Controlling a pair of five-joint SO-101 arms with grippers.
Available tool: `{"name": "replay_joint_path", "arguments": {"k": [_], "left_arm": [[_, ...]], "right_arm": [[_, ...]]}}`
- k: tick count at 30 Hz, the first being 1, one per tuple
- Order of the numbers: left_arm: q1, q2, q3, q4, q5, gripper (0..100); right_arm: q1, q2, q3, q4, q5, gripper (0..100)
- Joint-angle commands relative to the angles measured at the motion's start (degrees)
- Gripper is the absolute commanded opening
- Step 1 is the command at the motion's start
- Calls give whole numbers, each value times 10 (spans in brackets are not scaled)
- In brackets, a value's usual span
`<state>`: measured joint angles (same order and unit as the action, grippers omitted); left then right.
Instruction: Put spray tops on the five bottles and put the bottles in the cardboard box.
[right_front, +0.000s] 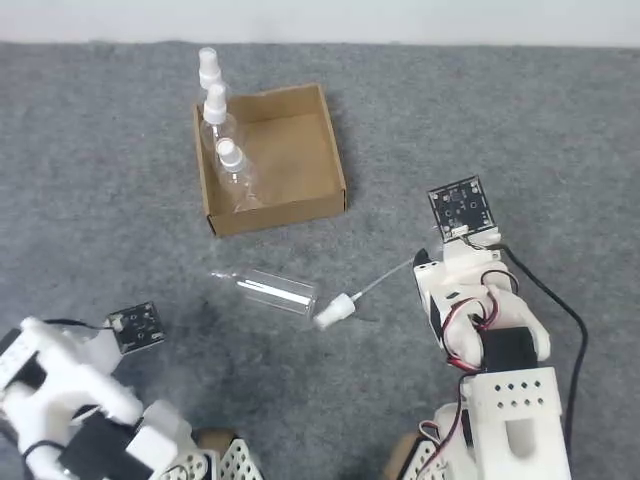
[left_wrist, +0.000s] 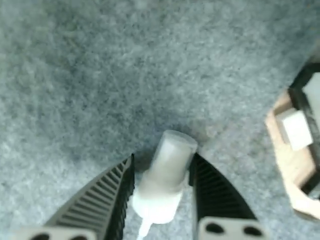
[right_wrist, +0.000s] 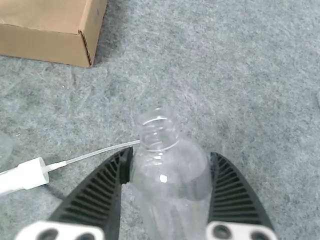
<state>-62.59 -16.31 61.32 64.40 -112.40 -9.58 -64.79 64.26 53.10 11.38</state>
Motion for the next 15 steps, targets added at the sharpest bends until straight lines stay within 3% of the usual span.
{"name": "replay_joint_path", "arguments": {"k": [1, 5, 10, 15], "left_arm": [[3, 0, 6, -33, -4, 47], [2, 0, 2, -17, -4, 12], [1, -1, -48, 69, -3, 12], [18, 0, -116, 155, 65, 12]], "right_arm": [[6, -10, -6, -15, 0, 124], [6, -10, -6, -15, 0, 124], [6, -11, -6, -15, 0, 124], [6, -11, -6, -15, 0, 123]]}}
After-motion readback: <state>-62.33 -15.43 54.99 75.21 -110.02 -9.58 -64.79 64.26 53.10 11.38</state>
